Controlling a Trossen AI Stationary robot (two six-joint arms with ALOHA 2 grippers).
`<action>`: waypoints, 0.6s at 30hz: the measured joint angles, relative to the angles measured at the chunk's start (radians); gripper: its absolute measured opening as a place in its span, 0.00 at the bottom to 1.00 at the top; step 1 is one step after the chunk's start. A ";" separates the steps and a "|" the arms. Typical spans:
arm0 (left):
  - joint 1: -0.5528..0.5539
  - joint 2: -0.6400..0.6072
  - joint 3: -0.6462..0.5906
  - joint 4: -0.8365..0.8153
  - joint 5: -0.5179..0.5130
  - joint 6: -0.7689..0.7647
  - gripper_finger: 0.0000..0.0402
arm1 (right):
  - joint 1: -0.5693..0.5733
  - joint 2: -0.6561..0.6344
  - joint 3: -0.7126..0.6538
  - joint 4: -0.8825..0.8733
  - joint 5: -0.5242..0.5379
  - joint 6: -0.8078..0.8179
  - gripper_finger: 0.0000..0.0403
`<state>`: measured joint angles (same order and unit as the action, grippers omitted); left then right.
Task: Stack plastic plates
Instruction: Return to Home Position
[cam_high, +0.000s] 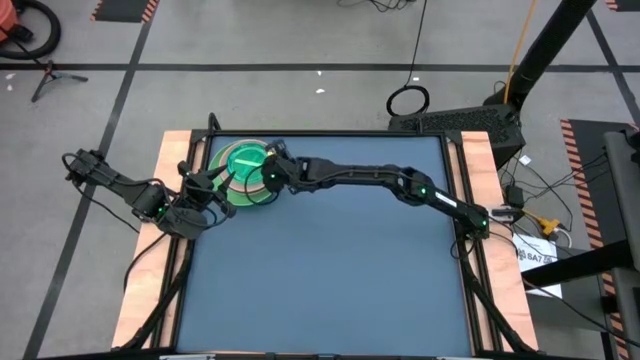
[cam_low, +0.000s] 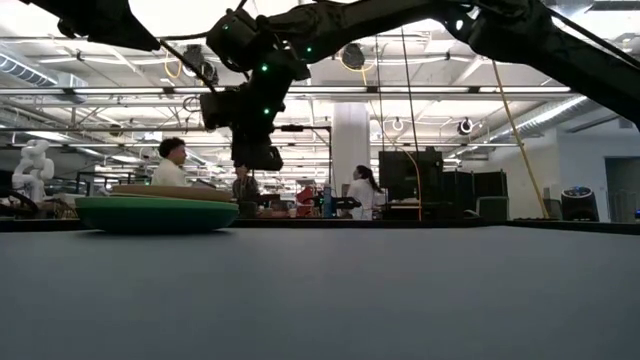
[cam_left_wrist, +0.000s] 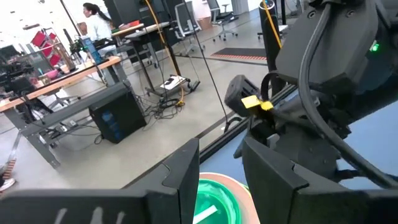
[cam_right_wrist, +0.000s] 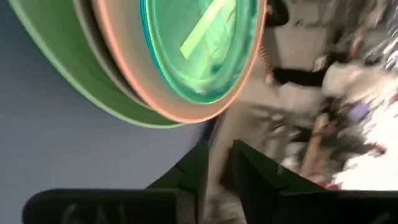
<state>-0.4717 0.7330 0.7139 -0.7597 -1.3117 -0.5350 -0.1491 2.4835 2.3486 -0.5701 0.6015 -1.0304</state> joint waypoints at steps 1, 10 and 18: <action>0.000 0.000 0.000 0.000 0.000 0.000 0.32 | 0.000 -0.008 0.000 -0.025 -0.009 0.058 0.16; -0.002 0.000 0.000 -0.014 0.015 -0.026 0.32 | -0.001 -0.105 -0.001 -0.252 -0.366 0.421 0.03; -0.001 0.000 0.000 -0.060 0.119 -0.079 0.32 | 0.019 -0.137 -0.001 -0.388 -0.580 0.497 0.00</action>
<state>-0.4730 0.7330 0.7139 -0.8195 -1.1925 -0.6137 -0.1304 2.3466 2.3478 -0.9576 0.0214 -0.5333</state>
